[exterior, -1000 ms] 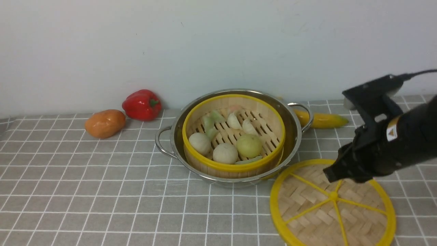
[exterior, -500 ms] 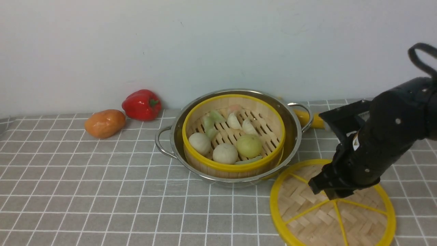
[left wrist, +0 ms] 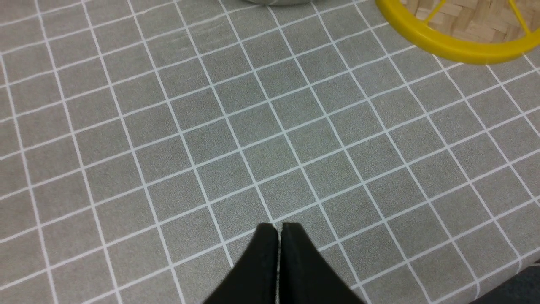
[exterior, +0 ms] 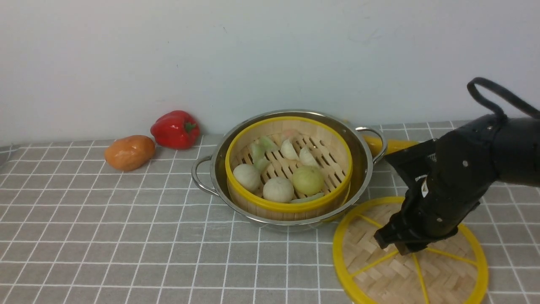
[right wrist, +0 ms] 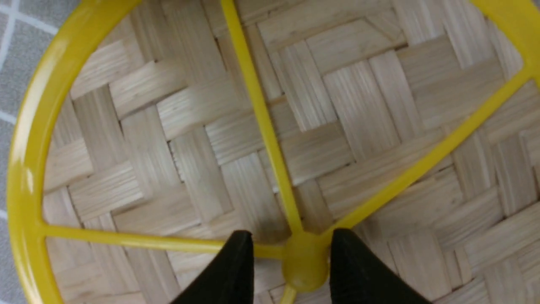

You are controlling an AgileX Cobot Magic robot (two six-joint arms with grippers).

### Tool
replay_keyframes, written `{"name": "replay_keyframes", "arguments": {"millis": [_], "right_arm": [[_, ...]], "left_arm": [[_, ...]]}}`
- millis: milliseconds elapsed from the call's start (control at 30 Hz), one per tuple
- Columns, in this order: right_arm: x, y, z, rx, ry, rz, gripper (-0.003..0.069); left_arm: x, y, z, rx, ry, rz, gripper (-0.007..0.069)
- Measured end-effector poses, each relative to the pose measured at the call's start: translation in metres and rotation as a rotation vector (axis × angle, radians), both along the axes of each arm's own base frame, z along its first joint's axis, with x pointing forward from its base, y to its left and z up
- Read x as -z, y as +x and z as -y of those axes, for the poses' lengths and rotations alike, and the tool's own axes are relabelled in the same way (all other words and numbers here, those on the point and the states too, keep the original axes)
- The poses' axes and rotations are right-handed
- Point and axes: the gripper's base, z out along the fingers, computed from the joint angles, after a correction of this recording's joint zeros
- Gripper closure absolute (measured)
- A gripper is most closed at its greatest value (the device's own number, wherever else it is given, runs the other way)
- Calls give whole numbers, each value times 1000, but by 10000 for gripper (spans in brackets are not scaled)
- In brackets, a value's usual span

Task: Place the steamer in the pot on the grey tablecloth, and put the lid on the steamer.
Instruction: 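Move the gripper down to the bamboo steamer lid and grasp its center knob, then place the bamboo steamer lid onto the steamer basket in the pot with the right gripper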

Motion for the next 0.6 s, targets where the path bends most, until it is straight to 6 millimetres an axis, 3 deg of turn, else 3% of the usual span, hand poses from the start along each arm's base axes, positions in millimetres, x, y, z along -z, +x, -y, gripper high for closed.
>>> {"name": "replay_keyframes", "arguments": {"millis": [67,167,300,467,533,600], "right_arm": [[-1,1,1,5,-6,14,414],[-1,2,3,26,-33,11,517],[-5,1,7,21,-91,-31,518],[-28,9,5,26,-123,-49,518],[-57,17,2,36,-134,-54,518],[-72,23,-1,40,-118,-25,518]], "left_arm": [[0,0,0,0,0,0,623],[0,0,0,0,-1,0,623],[0,0,0,0,-1,0,623],[0,0,0,1,0,0,618],[0,0,0,1,-2,0,613],[0,0,0,1,-2,0,613]]}}
